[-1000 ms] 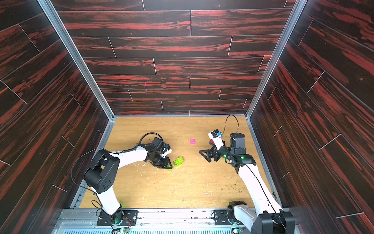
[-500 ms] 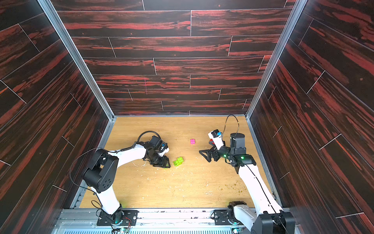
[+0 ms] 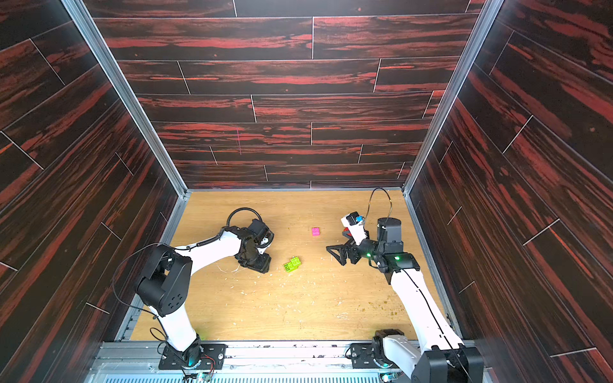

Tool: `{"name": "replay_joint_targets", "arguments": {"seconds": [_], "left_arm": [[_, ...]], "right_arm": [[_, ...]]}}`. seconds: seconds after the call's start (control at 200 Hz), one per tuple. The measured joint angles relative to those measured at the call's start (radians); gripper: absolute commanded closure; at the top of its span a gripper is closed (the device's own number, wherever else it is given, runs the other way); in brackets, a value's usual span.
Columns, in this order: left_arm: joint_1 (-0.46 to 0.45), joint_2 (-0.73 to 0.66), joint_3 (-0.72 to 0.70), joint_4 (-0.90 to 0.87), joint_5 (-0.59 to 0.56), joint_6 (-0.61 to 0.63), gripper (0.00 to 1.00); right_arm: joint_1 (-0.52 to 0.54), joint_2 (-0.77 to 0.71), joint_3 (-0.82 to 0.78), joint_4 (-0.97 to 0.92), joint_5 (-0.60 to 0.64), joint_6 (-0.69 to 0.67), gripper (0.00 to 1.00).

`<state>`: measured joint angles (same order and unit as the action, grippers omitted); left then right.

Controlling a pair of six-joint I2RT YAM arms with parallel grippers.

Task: Assemble the letter s with lego
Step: Adjust the lego brick at the center of the board.

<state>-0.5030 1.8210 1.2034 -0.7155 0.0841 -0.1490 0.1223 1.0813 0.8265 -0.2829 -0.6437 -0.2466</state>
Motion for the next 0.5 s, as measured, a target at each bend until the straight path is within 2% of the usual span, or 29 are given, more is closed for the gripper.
{"name": "replay_joint_targets", "arguments": {"seconds": [0.125, 0.331, 0.496], "left_arm": [[0.002, 0.000, 0.013, -0.013, -0.030, 0.008, 0.64], [0.004, 0.000, 0.042, -0.045, -0.067, 0.022, 0.80], [0.004, 0.000, 0.063, -0.062, -0.027, 0.020, 0.83]], "right_arm": [[0.000, 0.000, 0.000, 0.004, 0.000, 0.000, 0.02], [0.000, 0.000, 0.000, 0.008, 0.000, 0.000, 0.02], [0.000, 0.000, 0.000, 0.014, 0.000, 0.000, 0.01]]}}
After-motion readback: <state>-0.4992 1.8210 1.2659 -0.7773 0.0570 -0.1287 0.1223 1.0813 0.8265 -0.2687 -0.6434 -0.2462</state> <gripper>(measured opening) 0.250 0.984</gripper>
